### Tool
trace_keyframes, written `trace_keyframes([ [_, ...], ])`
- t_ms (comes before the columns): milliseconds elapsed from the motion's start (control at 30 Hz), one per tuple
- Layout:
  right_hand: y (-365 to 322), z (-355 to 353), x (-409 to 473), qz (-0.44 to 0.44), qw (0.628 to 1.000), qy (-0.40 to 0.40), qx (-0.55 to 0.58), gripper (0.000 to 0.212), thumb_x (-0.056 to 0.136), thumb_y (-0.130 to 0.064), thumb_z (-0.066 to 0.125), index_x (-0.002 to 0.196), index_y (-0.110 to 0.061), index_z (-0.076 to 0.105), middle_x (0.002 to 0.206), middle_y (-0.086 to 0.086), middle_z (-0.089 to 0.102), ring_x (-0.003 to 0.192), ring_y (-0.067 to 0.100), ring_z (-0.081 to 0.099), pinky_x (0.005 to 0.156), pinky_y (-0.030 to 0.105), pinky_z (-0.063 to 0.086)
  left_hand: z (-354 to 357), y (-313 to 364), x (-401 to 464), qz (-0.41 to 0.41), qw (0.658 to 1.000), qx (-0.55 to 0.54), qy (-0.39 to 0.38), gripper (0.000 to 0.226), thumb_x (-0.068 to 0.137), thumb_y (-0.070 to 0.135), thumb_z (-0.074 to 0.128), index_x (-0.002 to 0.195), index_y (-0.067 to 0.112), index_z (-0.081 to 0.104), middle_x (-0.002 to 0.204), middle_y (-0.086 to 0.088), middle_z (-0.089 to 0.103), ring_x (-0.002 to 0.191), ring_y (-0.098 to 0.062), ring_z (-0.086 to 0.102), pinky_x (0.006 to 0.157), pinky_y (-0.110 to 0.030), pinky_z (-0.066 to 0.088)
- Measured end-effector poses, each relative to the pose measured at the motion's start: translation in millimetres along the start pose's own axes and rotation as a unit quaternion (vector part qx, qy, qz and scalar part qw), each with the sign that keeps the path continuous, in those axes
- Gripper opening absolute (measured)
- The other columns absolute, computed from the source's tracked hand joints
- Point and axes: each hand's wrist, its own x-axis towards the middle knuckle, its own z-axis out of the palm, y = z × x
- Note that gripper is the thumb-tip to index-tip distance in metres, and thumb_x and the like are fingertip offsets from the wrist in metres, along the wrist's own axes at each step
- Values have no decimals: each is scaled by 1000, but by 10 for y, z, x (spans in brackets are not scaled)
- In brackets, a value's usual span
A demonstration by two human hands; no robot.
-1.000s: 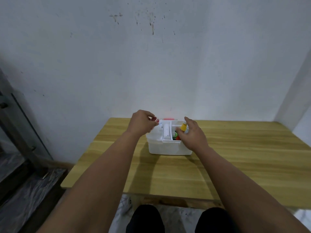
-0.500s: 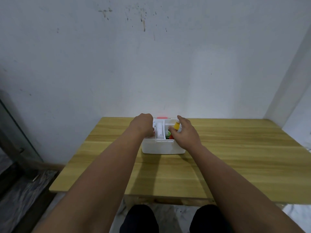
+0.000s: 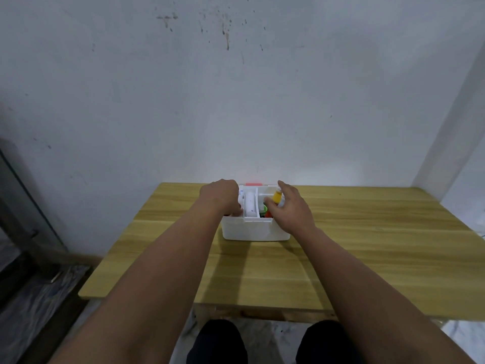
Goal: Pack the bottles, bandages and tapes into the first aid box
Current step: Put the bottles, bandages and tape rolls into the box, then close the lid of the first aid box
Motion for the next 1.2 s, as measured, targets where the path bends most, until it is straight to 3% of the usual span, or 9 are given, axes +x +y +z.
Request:
trace_keyframes([
  [300, -39, -130, 18, -4, 998, -65, 15, 87, 91, -73, 49, 160, -27, 26, 163, 3, 32, 148, 23, 35, 114, 44, 36, 33, -154, -3, 20, 995, -57, 80, 29, 83, 43, 60, 97, 21, 74, 97, 3, 75, 89, -19, 70, 65, -27, 49],
  [400, -79, -236, 80, 20, 998, -42, 51, 85, 89, -79, 45, 157, -29, 35, 158, 4, 41, 144, 23, 40, 111, 41, 36, 7, -238, 19, -18, 981, -125, 145, 25, 88, 36, 54, 93, 22, 74, 89, 6, 71, 83, -22, 67, 63, -28, 43],
  [500, -99, -305, 225, 82, 991, -12, 108, 81, 89, -80, 41, 149, -25, 48, 148, 7, 54, 135, 24, 51, 108, 43, 41, 115, -346, 134, -60, 968, -181, 165, 27, 91, 36, 52, 103, 23, 73, 100, 6, 72, 86, -20, 65, 69, -30, 49],
  [633, -21, -294, 502, 175, 974, -33, 141, 77, 95, -74, 38, 130, -10, 62, 138, 12, 61, 123, 28, 58, 102, 42, 45, 332, -464, 326, -106, 953, -269, 94, 48, 98, 44, 50, 137, 17, 60, 133, -4, 65, 113, -26, 63, 93, -41, 54],
  [700, 6, -266, 616, 212, 964, -71, 142, 65, 99, -66, 39, 110, -7, 65, 128, 14, 65, 110, 30, 60, 92, 38, 45, 426, -487, 452, -133, 935, -325, 42, 54, 101, 47, 47, 140, 12, 58, 140, -9, 61, 120, -29, 60, 100, -43, 51],
  [800, 98, -192, 741, 294, 927, -112, 204, 62, 98, -61, 50, 127, -8, 61, 124, 10, 60, 108, 30, 58, 89, 35, 43, 494, -449, 586, -155, 893, -422, -1, 46, 103, 52, 45, 103, 12, 69, 114, -10, 70, 97, -27, 66, 93, -40, 54],
  [867, 167, -139, 810, 317, 910, -129, 234, 68, 92, -62, 58, 131, -6, 60, 125, 9, 65, 106, 29, 62, 95, 37, 49, 497, -422, 654, -176, 851, -495, -23, 39, 103, 48, 48, 85, 17, 62, 96, -6, 69, 85, -24, 66, 86, -38, 55],
  [1033, 270, -46, 939, 343, 892, -124, 267, 51, 90, -44, 65, 124, -6, 65, 113, 14, 72, 100, 35, 70, 98, 49, 55, 496, -412, 805, -185, 812, -552, -49, 35, 95, 35, 53, 104, 4, 65, 100, -15, 71, 85, -29, 69, 85, -40, 55],
  [1200, 273, -56, 976, 355, 888, -122, 265, 42, 86, -38, 67, 113, -7, 68, 103, 16, 75, 97, 37, 71, 96, 52, 56, 436, -444, 839, -186, 807, -558, -58, 32, 90, 32, 57, 101, 4, 65, 99, -13, 69, 87, -28, 64, 83, -40, 52],
])
